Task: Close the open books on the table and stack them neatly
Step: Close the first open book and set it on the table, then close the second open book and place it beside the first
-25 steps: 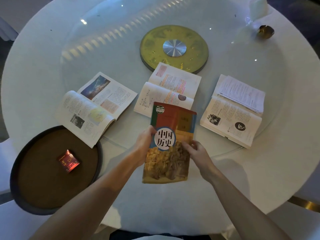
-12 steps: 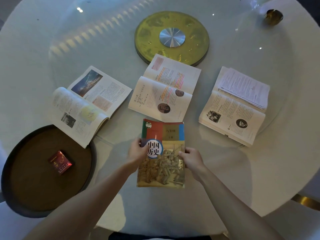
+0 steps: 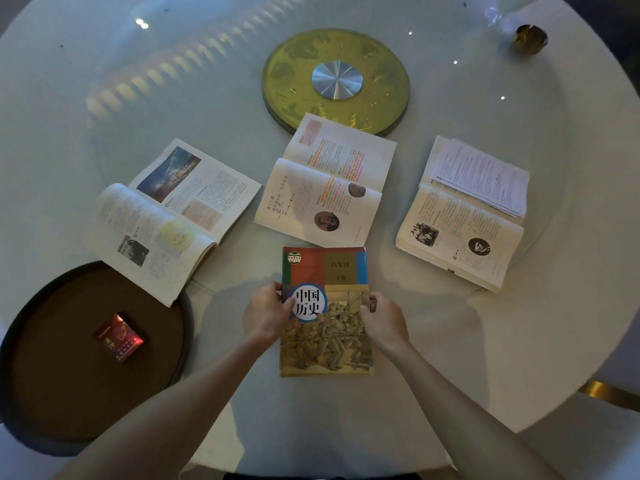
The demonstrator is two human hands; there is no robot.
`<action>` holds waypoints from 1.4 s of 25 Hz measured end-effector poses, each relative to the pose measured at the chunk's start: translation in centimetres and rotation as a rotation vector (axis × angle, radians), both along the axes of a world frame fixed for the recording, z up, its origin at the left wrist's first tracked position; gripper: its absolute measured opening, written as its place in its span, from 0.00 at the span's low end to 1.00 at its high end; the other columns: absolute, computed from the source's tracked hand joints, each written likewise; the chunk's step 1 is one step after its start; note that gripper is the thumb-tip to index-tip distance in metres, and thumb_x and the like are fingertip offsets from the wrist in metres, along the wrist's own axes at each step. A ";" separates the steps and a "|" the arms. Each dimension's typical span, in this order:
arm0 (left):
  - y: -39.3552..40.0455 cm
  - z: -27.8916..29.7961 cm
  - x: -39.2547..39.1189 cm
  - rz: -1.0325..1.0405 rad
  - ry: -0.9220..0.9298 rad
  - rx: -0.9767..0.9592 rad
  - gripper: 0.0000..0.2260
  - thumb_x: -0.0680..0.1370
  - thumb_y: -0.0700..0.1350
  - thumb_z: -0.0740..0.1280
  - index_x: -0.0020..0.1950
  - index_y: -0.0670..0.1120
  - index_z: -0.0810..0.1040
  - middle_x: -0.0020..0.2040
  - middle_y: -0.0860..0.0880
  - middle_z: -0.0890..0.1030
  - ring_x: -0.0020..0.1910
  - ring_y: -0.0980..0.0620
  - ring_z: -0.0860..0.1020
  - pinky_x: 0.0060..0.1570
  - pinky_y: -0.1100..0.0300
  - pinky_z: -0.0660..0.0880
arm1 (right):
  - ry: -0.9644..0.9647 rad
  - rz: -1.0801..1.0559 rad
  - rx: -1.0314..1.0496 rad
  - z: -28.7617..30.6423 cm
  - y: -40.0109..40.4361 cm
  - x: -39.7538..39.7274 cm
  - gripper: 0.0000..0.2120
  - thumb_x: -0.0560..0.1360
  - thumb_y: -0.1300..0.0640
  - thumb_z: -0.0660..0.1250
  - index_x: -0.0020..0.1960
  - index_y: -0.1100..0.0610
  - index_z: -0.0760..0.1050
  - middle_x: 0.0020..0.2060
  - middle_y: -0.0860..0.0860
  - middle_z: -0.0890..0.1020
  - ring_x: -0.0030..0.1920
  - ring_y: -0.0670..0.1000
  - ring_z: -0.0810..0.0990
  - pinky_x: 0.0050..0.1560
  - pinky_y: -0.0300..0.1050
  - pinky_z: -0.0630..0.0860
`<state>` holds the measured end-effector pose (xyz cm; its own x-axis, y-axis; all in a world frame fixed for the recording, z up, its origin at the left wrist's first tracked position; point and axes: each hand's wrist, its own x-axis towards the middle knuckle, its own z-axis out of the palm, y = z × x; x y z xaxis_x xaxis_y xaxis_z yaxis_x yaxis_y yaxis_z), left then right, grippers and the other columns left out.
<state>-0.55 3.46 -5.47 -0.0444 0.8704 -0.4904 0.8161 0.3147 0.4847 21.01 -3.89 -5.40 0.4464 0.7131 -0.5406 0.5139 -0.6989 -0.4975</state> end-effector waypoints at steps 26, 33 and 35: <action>10.2 1.3 29.7 -0.047 -0.340 -0.095 0.29 0.75 0.48 0.74 0.72 0.42 0.71 0.66 0.44 0.77 0.61 0.46 0.77 0.55 0.57 0.72 | 0.246 -0.708 0.128 -1.4 -0.4 29.4 0.14 0.72 0.55 0.74 0.54 0.57 0.76 0.50 0.53 0.82 0.48 0.55 0.80 0.42 0.51 0.76; 9.6 0.5 29.3 -0.126 -0.278 -0.186 0.05 0.78 0.46 0.70 0.46 0.45 0.83 0.47 0.46 0.86 0.41 0.54 0.83 0.35 0.63 0.79 | 0.295 -0.773 0.099 -1.6 -0.9 29.0 0.10 0.71 0.67 0.65 0.50 0.61 0.80 0.42 0.54 0.84 0.34 0.52 0.78 0.30 0.44 0.76; 9.3 0.8 28.4 -0.140 -0.256 -0.189 0.03 0.78 0.43 0.68 0.46 0.45 0.81 0.47 0.47 0.84 0.40 0.56 0.81 0.33 0.64 0.77 | 0.321 -0.759 0.088 -0.8 -1.3 28.4 0.11 0.71 0.67 0.64 0.52 0.62 0.80 0.42 0.54 0.83 0.36 0.53 0.78 0.31 0.45 0.76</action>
<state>27.82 12.74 -4.68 0.2141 0.7521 -0.6233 0.7171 0.3123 0.6231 49.37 -5.22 -6.20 0.6568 0.3261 -0.6799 -0.2579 -0.7501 -0.6090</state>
